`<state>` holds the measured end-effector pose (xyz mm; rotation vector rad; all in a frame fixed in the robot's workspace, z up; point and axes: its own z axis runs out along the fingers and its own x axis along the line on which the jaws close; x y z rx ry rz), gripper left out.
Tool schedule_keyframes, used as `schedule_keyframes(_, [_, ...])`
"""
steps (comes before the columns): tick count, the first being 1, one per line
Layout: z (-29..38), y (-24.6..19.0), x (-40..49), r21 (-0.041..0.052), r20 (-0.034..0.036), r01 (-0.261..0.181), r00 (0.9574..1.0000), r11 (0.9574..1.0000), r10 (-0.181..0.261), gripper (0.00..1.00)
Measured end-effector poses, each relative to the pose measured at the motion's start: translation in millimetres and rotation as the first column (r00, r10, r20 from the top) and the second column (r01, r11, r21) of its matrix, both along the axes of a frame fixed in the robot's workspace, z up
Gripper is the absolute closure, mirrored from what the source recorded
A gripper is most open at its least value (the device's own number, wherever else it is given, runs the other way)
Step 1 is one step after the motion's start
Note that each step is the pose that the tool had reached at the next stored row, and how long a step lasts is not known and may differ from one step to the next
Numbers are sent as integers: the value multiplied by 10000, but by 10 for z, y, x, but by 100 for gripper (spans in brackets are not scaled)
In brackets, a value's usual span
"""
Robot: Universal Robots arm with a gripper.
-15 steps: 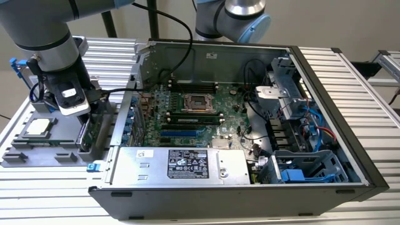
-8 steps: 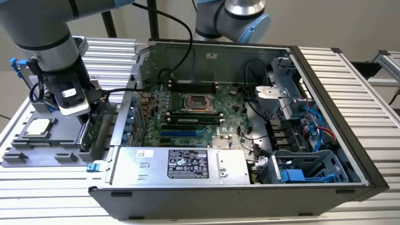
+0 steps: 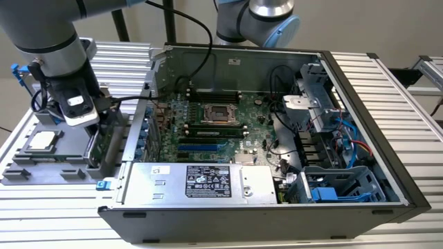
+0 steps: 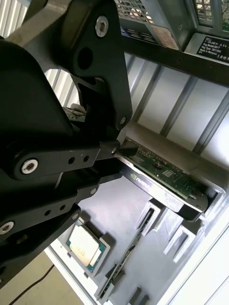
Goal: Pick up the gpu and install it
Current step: 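Pick up the gpu and move the gpu toward the slot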
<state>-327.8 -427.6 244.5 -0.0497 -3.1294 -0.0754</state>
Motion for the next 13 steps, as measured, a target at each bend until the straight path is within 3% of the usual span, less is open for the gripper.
schedule_keyframes(13, [88,0,0,0,0,-42,10000,10000,42,100])
